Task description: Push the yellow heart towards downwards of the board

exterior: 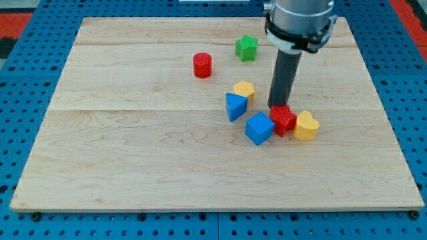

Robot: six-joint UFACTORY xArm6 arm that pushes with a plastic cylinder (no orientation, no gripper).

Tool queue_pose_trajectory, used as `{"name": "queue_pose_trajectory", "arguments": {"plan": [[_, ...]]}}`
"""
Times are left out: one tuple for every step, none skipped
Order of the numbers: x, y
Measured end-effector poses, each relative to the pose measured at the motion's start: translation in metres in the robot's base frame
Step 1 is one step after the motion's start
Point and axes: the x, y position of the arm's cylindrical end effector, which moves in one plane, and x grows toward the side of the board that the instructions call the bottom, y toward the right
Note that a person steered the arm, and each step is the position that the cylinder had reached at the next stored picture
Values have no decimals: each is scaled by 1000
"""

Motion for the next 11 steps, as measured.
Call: {"name": "queue_pose_trajectory", "arguments": {"plan": [[7,16],[7,59],[36,72],[63,74],[75,91],[67,86],[67,72],[70,59],[75,42],[76,20],[96,0]]}}
